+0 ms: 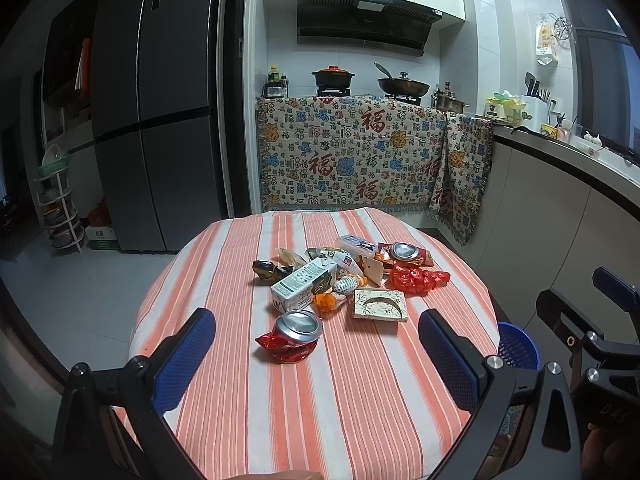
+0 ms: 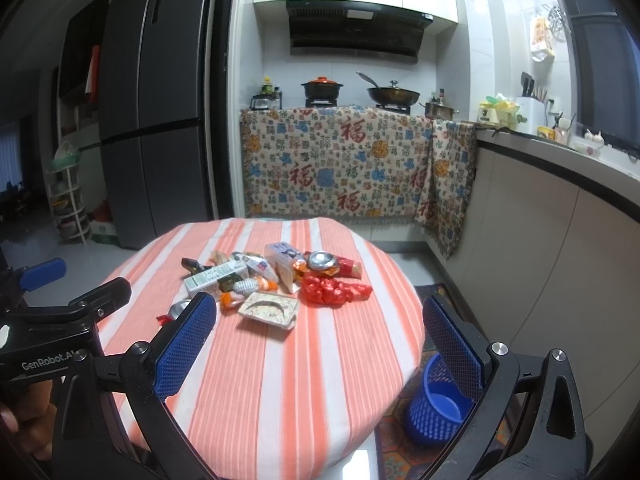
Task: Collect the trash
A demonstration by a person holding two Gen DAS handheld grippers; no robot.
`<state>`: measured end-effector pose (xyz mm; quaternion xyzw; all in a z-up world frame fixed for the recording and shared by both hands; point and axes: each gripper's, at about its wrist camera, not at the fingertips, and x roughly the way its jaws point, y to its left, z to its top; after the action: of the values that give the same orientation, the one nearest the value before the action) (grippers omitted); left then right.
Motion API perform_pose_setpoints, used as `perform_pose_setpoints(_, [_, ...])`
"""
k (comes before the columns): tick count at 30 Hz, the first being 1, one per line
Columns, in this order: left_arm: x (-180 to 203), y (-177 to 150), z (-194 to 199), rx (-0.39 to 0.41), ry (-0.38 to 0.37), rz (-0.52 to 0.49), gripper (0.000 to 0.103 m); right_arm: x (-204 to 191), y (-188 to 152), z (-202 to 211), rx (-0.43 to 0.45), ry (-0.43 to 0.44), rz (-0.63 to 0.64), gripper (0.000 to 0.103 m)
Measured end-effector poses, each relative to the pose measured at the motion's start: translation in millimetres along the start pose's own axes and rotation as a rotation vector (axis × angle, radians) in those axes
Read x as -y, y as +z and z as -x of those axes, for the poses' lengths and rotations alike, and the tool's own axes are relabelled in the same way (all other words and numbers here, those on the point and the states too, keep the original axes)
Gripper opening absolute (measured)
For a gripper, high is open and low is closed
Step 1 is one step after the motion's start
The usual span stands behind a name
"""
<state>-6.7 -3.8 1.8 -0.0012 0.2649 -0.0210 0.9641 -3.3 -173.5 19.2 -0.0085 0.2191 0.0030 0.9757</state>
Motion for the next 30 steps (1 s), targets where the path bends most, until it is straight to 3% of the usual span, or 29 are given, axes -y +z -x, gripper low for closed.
perform_pose_setpoints(30, [7.3,-2.0,6.2,-0.004,-0.007,0.0,0.103,-0.2,0.4,0.0,-0.003,0.0,0.001,0.103])
